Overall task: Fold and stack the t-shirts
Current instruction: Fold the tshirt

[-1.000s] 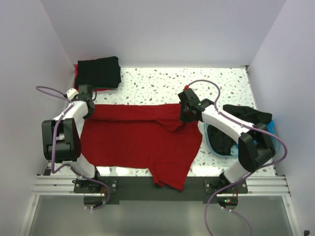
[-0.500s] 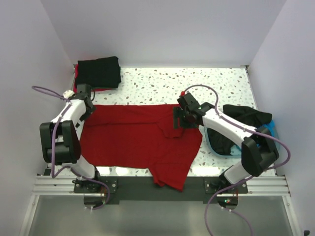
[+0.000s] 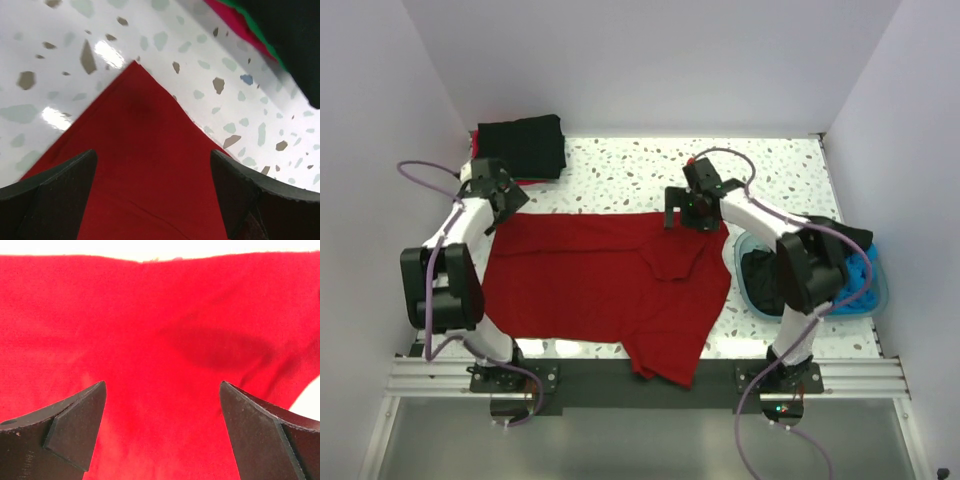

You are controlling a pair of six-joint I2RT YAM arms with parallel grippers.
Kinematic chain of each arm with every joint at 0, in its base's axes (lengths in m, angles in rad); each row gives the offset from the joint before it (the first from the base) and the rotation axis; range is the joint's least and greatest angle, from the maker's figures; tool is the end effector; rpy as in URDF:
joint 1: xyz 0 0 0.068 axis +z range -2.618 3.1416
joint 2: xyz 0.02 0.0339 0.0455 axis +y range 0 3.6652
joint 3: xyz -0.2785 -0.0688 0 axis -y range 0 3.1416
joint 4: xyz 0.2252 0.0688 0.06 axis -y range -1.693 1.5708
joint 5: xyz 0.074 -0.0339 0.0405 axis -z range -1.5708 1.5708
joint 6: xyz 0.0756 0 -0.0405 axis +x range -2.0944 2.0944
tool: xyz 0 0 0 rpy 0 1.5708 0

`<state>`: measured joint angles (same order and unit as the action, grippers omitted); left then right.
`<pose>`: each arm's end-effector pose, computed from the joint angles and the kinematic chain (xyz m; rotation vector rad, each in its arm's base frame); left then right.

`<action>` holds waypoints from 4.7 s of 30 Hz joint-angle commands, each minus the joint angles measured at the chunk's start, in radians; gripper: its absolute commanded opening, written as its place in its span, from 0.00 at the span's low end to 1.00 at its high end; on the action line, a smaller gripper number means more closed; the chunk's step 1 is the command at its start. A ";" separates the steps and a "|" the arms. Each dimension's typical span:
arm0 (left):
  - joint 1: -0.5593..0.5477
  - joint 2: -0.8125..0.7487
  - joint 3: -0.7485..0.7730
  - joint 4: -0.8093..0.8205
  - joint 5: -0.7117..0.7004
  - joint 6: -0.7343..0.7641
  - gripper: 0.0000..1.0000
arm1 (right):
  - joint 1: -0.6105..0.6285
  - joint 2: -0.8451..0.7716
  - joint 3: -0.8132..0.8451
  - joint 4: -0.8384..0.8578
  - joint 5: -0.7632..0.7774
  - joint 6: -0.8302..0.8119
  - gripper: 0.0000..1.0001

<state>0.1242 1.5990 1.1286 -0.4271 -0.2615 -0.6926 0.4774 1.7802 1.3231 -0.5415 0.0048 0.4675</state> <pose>0.3424 0.0624 0.2284 -1.0656 2.1815 0.0681 0.3443 0.1777 0.2146 -0.0111 2.6088 0.3437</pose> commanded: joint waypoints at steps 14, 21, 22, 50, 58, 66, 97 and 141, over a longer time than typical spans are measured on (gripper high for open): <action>0.009 0.485 0.166 0.171 0.203 0.042 1.00 | -0.118 0.513 0.367 0.032 -0.003 -0.061 0.99; 0.009 0.582 0.286 0.125 0.202 0.010 1.00 | -0.172 0.672 0.643 -0.061 -0.031 -0.098 0.99; 0.009 0.588 0.301 0.126 0.202 0.007 1.00 | -0.180 0.685 0.671 -0.061 -0.041 -0.098 0.99; 0.029 -0.026 0.139 -0.258 -0.045 -0.062 1.00 | -0.062 0.050 0.373 -0.065 -0.010 -0.248 0.99; 0.165 -0.357 -0.358 -0.227 -0.070 -0.133 1.00 | 0.110 -0.388 -0.198 0.089 0.020 -0.078 0.99; 0.249 -0.384 -0.497 -0.087 0.038 -0.093 1.00 | 0.237 -0.565 -0.416 0.110 0.023 0.013 0.99; 0.261 -0.269 -0.601 0.051 0.016 -0.111 0.00 | 0.780 -0.513 -0.541 -0.124 0.242 0.238 0.99; 0.261 -0.628 -0.681 -0.219 -0.056 -0.295 0.00 | 0.856 -0.686 -0.754 -0.152 0.123 0.397 0.00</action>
<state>0.3801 1.0149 0.4503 -0.5602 -0.2699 -0.8989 1.3167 1.1282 0.5907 -0.6277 0.1883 0.7948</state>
